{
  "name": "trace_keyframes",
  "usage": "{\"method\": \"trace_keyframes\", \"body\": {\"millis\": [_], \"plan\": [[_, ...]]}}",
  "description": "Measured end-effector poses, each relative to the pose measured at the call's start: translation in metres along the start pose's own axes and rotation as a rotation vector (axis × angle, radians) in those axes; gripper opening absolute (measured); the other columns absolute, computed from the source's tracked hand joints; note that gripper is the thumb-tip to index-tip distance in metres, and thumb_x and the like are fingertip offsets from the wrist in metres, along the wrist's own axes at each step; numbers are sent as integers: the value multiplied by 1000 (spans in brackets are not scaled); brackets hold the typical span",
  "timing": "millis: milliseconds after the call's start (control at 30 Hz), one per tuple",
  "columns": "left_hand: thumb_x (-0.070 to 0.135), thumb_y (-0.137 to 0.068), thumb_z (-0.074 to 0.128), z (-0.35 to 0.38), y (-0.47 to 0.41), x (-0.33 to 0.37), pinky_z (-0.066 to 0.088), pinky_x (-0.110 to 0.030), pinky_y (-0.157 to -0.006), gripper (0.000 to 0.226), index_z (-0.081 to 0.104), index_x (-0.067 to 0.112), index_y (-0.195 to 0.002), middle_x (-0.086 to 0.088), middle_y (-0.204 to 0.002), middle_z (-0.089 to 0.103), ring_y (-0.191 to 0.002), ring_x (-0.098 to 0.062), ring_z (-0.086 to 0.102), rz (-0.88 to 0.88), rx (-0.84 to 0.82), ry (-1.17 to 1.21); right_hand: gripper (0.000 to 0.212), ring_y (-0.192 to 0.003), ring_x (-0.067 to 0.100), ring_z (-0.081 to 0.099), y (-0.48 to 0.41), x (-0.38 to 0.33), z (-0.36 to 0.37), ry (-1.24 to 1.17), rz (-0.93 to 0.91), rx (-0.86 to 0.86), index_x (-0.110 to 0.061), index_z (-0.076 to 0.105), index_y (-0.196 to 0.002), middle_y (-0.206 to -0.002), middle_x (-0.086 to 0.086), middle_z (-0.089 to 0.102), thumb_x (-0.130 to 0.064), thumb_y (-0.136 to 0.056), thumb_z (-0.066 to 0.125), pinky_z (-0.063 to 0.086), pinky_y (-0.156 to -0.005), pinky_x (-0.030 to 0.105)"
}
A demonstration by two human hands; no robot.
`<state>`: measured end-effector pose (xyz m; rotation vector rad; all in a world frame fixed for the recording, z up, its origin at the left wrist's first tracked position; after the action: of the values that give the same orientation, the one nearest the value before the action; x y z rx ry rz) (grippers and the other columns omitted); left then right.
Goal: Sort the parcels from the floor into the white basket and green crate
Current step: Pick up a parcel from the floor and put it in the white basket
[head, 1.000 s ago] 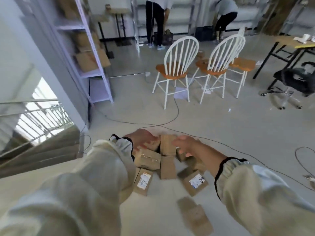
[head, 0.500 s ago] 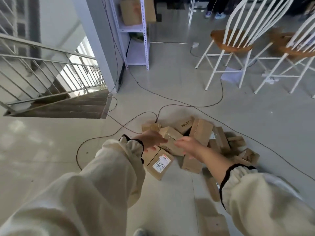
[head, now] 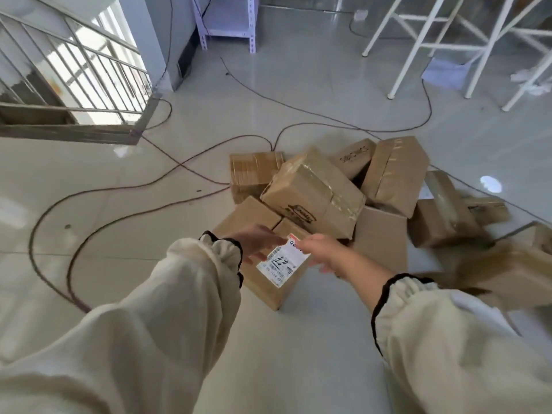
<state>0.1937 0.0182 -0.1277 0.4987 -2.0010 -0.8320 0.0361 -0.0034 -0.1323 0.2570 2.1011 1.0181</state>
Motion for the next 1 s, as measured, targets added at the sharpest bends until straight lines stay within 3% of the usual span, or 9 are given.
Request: {"method": "trace_keyframes", "body": {"millis": [100,233,367,433,533,633,800,900,1000], "plan": [[43,-88,61,13,-31,-25,52,-37,-84,39,58,19,-119,-1,-112,63,-99,-21,62,-9,46,28,23,-97,22,54,-34,20,17,-28,-3,16,-23,56,-109,-107,0,57,-36,-90,57,40,-69,28],[38,-88,63,19,-42,-46,48,-34,-79,42,57,17,-123,-4,-117,64,-99,-20,60,-69,58,116,9,-71,6,51,-52,34,31,-89,-25,17,-25,57,-100,-79,-12,55,-27,-91,56,34,-55,22],[38,-87,64,7,-46,-54,50,-29,-68,32,59,19,-112,-3,-108,65,-96,-20,61,-52,129,167,10,-70,5,50,-69,29,17,-16,-71,119,-20,60,-95,-87,-3,61,-27,-89,56,36,-55,22],[35,-87,64,1,-47,-62,47,-25,-57,22,61,18,-100,-1,-95,66,-82,-16,61,-52,194,151,19,-76,9,53,-80,23,5,18,-84,185,-17,59,-103,-98,2,63,-28,-87,56,41,-65,26],[24,-87,58,-3,-41,-86,43,-21,-44,16,59,9,-81,-5,-75,64,-61,-16,59,-170,262,41,61,-120,25,50,-92,17,-1,40,-67,189,-15,39,-140,-135,7,50,-31,-85,58,43,-96,37],[24,-90,56,5,-33,-105,44,-21,-34,21,58,3,-90,-9,-76,61,-60,-21,62,-287,168,82,71,-131,29,40,-98,16,1,93,-41,159,-14,27,-147,-147,9,39,-34,-86,57,37,-107,43],[22,-93,54,10,-40,-98,54,-34,-68,24,59,1,-103,-13,-95,72,-85,-24,71,-257,168,48,70,-132,29,39,-99,22,1,153,-34,154,-12,30,-146,-147,9,39,-35,-85,57,36,-104,39],[23,-94,56,18,-42,-94,56,-32,-71,23,61,1,-96,-12,-93,74,-84,-20,72,-279,82,-94,62,-123,27,47,-93,28,-4,163,-39,161,-13,36,-142,-138,9,48,-32,-85,53,41,-94,36],[25,-96,54,38,-33,-99,54,-31,-67,31,62,-1,-109,-13,-103,72,-91,-22,71,-337,-191,-193,45,-107,23,56,-82,37,-3,190,-62,174,-17,53,-127,-123,4,58,-29,-83,50,45,-83,33]]}}
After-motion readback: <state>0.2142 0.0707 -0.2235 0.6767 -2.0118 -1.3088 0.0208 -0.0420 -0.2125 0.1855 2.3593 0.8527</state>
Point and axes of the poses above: each hand's wrist, its own y-axis away from the middle knuckle, its own z-axis out of the palm, x = y × z, the point moved 5 cm from there along -y, towards the middle knuckle
